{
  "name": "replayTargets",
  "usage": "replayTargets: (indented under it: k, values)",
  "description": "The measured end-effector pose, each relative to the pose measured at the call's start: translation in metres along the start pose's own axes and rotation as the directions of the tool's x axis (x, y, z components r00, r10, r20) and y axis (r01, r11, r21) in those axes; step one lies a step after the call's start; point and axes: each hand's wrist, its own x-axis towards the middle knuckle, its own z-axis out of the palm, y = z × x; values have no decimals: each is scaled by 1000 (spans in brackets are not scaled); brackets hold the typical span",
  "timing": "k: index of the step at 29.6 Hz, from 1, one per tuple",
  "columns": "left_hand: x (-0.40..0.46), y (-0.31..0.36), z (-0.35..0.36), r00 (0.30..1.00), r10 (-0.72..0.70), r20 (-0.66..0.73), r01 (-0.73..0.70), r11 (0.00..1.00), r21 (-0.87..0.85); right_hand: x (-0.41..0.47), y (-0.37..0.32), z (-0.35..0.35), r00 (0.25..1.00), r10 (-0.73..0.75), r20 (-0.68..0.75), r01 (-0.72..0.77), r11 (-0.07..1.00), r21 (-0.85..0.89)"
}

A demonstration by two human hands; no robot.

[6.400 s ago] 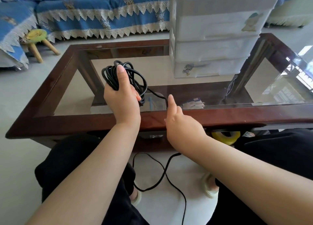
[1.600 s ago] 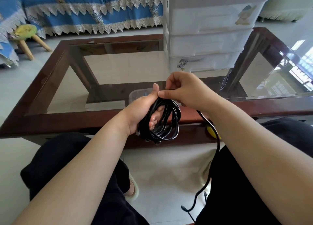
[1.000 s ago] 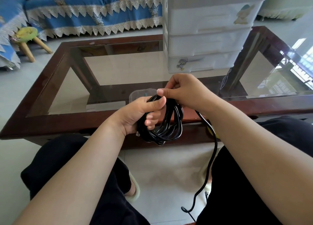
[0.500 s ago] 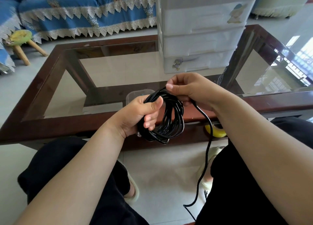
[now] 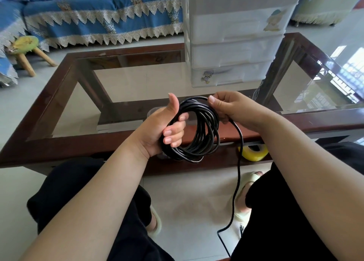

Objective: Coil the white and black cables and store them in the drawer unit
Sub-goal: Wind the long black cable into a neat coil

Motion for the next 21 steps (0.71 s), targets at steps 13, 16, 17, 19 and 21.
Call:
replayTargets:
  k: [13, 16, 17, 19, 21]
  values:
    - [0, 13, -24, 875, 106, -473, -368, 780, -506, 5, 14, 50, 982, 184, -46, -182, 983, 38]
    - [0, 14, -27, 816, 74, -573, -439, 724, -531, 6, 14, 58, 981, 190, -47, -191, 981, -25]
    - [0, 15, -28, 801, 74, -594, -463, 706, -537, 6, 15, 59, 979, 191, -64, -194, 980, -46]
    - [-1, 16, -31, 766, 73, -638, -513, 667, -539, 7, 17, 58, 978, 186, -98, -197, 973, -116]
    - [-2, 19, -38, 714, 79, -696, -580, 624, -523, 4, 18, 57, 976, 207, -70, -218, 945, -242]
